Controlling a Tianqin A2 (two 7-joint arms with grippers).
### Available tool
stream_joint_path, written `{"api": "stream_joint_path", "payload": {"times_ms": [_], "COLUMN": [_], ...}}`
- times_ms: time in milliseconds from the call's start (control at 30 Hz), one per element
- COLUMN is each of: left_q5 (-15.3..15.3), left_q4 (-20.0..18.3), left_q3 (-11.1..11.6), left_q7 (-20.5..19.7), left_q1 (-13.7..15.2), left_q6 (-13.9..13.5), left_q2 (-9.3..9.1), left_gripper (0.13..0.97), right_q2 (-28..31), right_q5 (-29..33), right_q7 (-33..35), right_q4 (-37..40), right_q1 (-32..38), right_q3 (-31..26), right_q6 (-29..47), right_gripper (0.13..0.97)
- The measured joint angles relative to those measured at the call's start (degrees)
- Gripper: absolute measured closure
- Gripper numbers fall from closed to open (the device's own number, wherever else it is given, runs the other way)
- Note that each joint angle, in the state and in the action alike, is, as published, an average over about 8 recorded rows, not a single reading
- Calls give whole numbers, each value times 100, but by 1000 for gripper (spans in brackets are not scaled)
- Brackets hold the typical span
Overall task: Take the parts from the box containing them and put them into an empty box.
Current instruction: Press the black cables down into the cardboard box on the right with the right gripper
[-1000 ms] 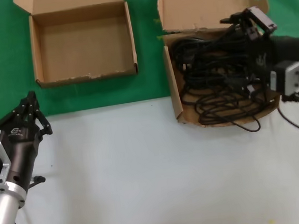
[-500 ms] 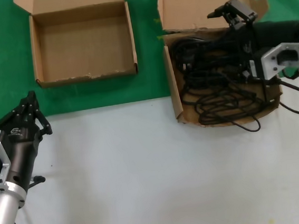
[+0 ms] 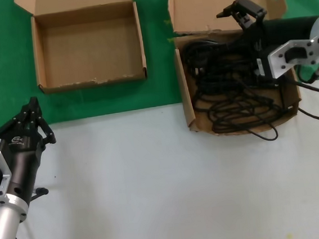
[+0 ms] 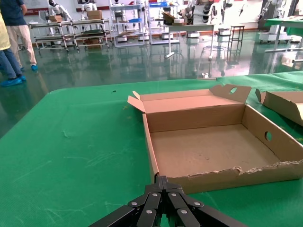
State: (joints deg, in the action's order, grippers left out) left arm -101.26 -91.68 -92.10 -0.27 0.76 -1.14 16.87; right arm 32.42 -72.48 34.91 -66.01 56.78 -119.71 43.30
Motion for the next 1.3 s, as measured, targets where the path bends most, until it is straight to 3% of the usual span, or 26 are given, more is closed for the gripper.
{"api": "stream_joint_path", "payload": {"times_ms": [367, 667, 933, 1067, 1300], "left_q5": [0, 0, 0, 0, 0], "left_q4": [0, 0, 0, 0, 0], "left_q3": [0, 0, 0, 0, 0], "left_q7": [0, 0, 0, 0, 0], "left_q1": [0, 0, 0, 0, 0], "left_q6": [0, 0, 0, 0, 0], "left_q2": [0, 0, 0, 0, 0], "left_gripper": [952, 952, 952, 952, 952], "right_q2": [-94, -119, -144, -170, -221], "right_q5": [109, 183, 267, 309, 387], "right_q7": [-25, -73, -111, -137, -201], "right_q4": [170, 250, 377, 447, 549], "right_q1": [55, 101, 169, 189, 210], "right_q3": [-66, -97, -121, -140, -174], "right_q6": [-33, -32, -47, -59, -83], "right_gripper": [262, 427, 641, 641, 787]}}
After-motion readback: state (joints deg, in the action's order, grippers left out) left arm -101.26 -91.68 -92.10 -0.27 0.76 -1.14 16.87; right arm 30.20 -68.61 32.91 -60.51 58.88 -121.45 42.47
